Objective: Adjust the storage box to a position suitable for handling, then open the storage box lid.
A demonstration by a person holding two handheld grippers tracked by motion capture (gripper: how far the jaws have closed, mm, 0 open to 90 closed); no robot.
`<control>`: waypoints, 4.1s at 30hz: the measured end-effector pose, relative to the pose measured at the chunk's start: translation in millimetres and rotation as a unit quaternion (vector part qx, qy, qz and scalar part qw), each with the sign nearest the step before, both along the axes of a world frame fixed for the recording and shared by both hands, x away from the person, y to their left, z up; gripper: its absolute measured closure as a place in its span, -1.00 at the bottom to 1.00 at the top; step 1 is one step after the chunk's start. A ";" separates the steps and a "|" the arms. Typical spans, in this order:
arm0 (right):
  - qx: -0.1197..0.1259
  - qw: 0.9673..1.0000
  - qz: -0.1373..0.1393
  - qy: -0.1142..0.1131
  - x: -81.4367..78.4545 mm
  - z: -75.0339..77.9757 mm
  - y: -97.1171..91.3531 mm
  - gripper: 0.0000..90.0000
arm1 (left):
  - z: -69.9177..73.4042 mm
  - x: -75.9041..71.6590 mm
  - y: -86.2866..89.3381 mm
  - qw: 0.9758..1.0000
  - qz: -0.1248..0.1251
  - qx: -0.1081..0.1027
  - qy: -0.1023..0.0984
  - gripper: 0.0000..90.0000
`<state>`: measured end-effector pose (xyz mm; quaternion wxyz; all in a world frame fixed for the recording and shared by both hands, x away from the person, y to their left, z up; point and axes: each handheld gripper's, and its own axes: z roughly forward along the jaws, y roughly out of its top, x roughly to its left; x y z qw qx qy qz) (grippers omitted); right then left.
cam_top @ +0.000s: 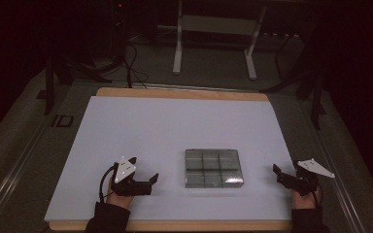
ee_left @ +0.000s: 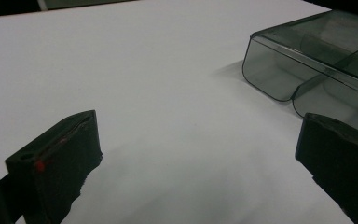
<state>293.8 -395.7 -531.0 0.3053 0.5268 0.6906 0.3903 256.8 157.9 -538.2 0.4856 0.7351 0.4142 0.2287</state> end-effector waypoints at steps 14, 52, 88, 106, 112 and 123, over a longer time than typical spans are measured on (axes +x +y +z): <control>-0.004 1.000 0.010 0.019 3.3 -0.5 1.5 -0.68 | -0.1 1.0 1.1 1.000 -0.011 -0.006 0.004 -0.98; -0.026 0.966 0.236 0.101 10.3 -2.5 48.5 0.01 | 2.9 19.6 -34.1 0.985 -0.149 0.041 0.078 0.02; -0.017 0.926 0.364 0.099 5.4 5.8 80.9 1.00 | 1.0 29.9 -81.0 0.964 -0.243 0.064 0.088 1.00; -0.006 0.924 0.368 0.102 6.0 11.2 79.1 1.00 | 9.5 28.1 -79.1 0.965 -0.243 0.052 0.080 1.00; -0.002 0.925 0.366 0.100 5.7 14.6 78.6 1.00 | 13.4 27.3 -78.3 0.966 -0.245 0.046 0.075 1.00; 0.003 0.925 0.370 0.092 6.8 22.0 80.5 1.00 | 15.7 28.8 -79.8 0.970 -0.233 0.040 0.066 0.94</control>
